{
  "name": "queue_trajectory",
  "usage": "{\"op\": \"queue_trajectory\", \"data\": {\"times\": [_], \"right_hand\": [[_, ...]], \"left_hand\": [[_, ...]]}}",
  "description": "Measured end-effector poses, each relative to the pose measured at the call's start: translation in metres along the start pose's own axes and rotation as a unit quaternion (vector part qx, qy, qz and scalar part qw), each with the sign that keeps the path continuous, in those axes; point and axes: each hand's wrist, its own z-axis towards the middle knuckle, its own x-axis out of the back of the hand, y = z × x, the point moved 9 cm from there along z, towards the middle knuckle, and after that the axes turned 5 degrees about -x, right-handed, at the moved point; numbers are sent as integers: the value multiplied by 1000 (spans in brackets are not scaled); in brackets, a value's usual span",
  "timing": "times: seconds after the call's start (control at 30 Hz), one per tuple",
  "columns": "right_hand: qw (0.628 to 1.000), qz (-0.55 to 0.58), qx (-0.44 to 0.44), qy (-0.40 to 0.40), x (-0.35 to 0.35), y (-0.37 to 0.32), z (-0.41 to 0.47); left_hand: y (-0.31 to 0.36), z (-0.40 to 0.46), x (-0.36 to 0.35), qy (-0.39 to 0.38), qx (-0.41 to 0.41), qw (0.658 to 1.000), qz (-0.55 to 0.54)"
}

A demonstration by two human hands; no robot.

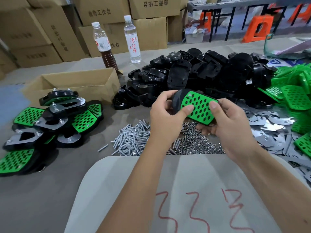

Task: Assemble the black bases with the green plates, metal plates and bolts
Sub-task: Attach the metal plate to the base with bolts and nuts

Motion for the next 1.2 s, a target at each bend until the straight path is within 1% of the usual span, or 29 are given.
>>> {"op": "queue_trajectory", "data": {"times": [0.07,0.13,0.2,0.23,0.3,0.37,0.47,0.5,0.53,0.57,0.63,0.7,0.77,0.8,0.87,0.9,0.93,0.97,1.0,1.03,1.07,1.1,1.13,1.17,1.2], "right_hand": [[999,7,14,-38,-14,-3,-2],[998,3,28,-65,-34,-6,-2],[996,-41,43,-62,-60,-9,3],[995,-65,51,-59,-77,-12,6],[985,-136,88,-57,-118,-23,12],[965,-208,150,-60,-167,-40,14],[929,-229,286,-55,-237,-75,-2],[915,-227,326,-68,-260,-87,-10],[901,-228,354,-105,-283,-96,-18],[884,-242,368,-156,-306,-100,-24],[838,-313,371,-251,-339,-91,-26],[795,-389,345,-311,-352,-66,-19],[790,-406,303,-346,-350,-39,-14],[788,-414,285,-356,-347,-29,-11],[765,-455,251,-381,-344,-12,-7],[753,-463,249,-395,-343,-10,-8],[750,-457,253,-406,-342,-13,-9],[759,-443,253,-405,-339,-19,-11],[780,-425,245,-389,-332,-25,-11],[803,-410,253,-352,-322,-35,-9],[818,-407,286,-289,-309,-49,-6],[817,-424,338,-197,-293,-64,-2],[798,-465,372,-94,-274,-76,3],[777,-511,368,-17,-256,-82,10],[762,-561,324,14,-241,-79,22]], "left_hand": [[4,0,15,21,-4,1000,7],[7,3,34,38,-13,998,43],[12,6,62,77,-25,990,116],[16,7,79,105,-32,979,169],[33,3,113,178,-64,940,283],[56,-7,144,260,-114,894,348],[81,-21,184,351,-159,830,403],[84,-25,197,370,-156,815,418],[84,-27,209,382,-142,804,433],[80,-27,221,380,-116,801,447],[62,-21,241,344,-44,815,465],[38,-16,247,296,22,829,474],[24,-14,243,266,52,836,476],[21,-14,240,264,55,837,475],[20,-16,235,285,53,837,465],[20,-17,233,298,50,836,458],[23,-19,231,314,39,836,449],[28,-21,228,333,18,836,436],[34,-24,225,352,-13,837,418],[41,-26,219,369,-48,839,398],[48,-27,213,380,-80,838,382],[53,-28,207,386,-110,837,372],[58,-26,198,384,-139,837,364],[63,-24,187,374,-166,841,353],[66,-20,176,359,-185,849,340]]}}
